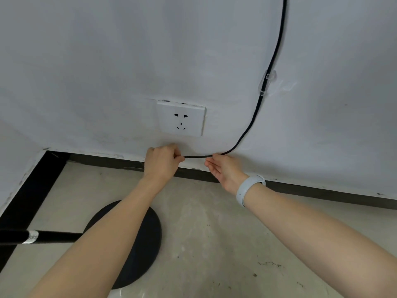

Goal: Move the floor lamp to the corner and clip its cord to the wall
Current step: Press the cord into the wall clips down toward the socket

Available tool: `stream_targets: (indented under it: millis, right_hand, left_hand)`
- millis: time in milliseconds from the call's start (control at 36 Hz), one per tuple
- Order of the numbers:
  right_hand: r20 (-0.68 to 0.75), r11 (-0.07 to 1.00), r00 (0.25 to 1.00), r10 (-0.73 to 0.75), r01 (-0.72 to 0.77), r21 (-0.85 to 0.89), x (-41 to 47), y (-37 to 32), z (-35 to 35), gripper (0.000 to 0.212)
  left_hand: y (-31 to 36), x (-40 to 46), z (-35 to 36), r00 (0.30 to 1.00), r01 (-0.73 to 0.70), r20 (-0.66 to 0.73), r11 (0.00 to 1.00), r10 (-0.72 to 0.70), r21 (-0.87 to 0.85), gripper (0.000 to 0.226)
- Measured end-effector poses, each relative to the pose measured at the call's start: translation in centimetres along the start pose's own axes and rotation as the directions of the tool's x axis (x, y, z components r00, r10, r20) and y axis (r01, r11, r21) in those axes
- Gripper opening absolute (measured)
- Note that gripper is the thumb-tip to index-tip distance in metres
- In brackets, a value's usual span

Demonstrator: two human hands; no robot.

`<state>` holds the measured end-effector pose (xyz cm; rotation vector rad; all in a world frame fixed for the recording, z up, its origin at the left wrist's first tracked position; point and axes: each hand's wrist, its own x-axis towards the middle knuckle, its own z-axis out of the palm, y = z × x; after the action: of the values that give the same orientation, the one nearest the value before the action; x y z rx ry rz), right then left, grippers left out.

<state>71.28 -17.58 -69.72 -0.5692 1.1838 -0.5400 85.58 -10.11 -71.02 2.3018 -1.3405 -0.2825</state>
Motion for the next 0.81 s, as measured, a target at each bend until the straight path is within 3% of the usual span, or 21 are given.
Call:
stream_targets:
  millis: [83, 194, 389, 500, 667, 806]
  right_hand:
    - [-0.067, 0.999, 0.998, -0.011, 0.013, 0.031, 0.4, 0.3, 0.6, 0.026]
    - [-0.098, 0.997, 0.995, -0.017, 0.024, 0.071, 0.8, 0.8, 1.0, 0.009]
    - [-0.104, 0.990, 0.993, -0.048, 0.061, 0.124, 1.3, 1.2, 0.9, 0.016]
    - [-0.111, 0.986, 0.992, -0.059, 0.075, 0.149, 1.4, 1.4, 0.8, 0.017]
    - [-0.113, 0.982, 0.992, -0.062, 0.081, 0.172, 1.3, 1.8, 0.8, 0.015]
    - [-0.126, 0.976, 0.989, -0.077, 0.101, 0.195, 1.4, 1.5, 1.1, 0.016]
  left_hand:
    - [-0.2, 0.0, 0.9, 0.997, 0.072, -0.015, 0.997, -0.072, 0.007, 0.019]
    - [-0.4, 0.0, 1.8, 0.972, 0.235, 0.050, 0.964, -0.230, -0.125, 0.020]
    - [-0.6, 0.1, 3.2, 0.947, 0.322, 0.092, 0.919, -0.309, -0.225, 0.024]
    - [-0.6, 0.2, 3.6, 0.948, 0.318, 0.090, 0.927, -0.305, -0.200, 0.026]
    - [-0.9, -0.2, 4.4, 0.969, 0.246, 0.002, 0.969, -0.246, -0.012, 0.028]
    - [-0.5, 0.1, 4.7, 0.972, 0.232, -0.033, 0.973, -0.232, -0.020, 0.031]
